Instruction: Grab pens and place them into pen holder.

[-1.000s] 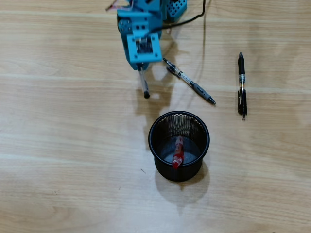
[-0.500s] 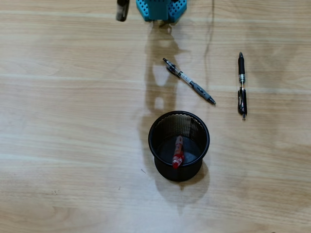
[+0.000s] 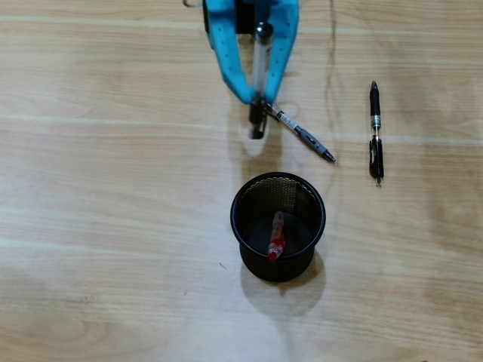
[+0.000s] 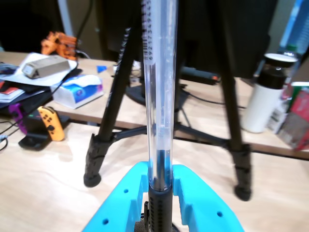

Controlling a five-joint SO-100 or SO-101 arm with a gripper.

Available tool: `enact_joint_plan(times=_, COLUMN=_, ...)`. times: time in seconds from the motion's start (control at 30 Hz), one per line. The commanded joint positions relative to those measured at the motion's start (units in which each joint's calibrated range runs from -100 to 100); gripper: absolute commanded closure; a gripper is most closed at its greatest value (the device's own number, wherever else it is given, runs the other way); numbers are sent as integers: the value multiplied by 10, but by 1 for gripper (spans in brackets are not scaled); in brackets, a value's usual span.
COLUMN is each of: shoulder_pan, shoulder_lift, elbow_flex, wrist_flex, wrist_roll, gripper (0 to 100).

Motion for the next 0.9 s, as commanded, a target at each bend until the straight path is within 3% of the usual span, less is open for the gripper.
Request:
enact_joint_plan(times=0.0, shoulder_pan=-17, shoulder_lift=29, elbow_flex=63, wrist_flex=-130, wrist_roll=-5, gripper=98)
enact_joint_plan(times=0.3, shoulder_pan=-30, shoulder_lift=74, elbow_flex=180, wrist_flex=-277, wrist_roll=-35, gripper=98)
enact_joint_plan(times=0.57, shoulder_pan=-26, shoulder_lift=74, elbow_flex=189, wrist_flex=-275, wrist_roll=-34, gripper=97)
enact_joint_plan(times=0.7, shoulder_pan=-29, shoulder_lift=73, elbow_flex=189, wrist_flex=-274, wrist_roll=-32, gripper=88)
enact_joint_plan(times=0.87, shoulder_pan=-29, shoulder_lift=68, elbow_flex=189, wrist_flex=-272, wrist_roll=-26, gripper=87)
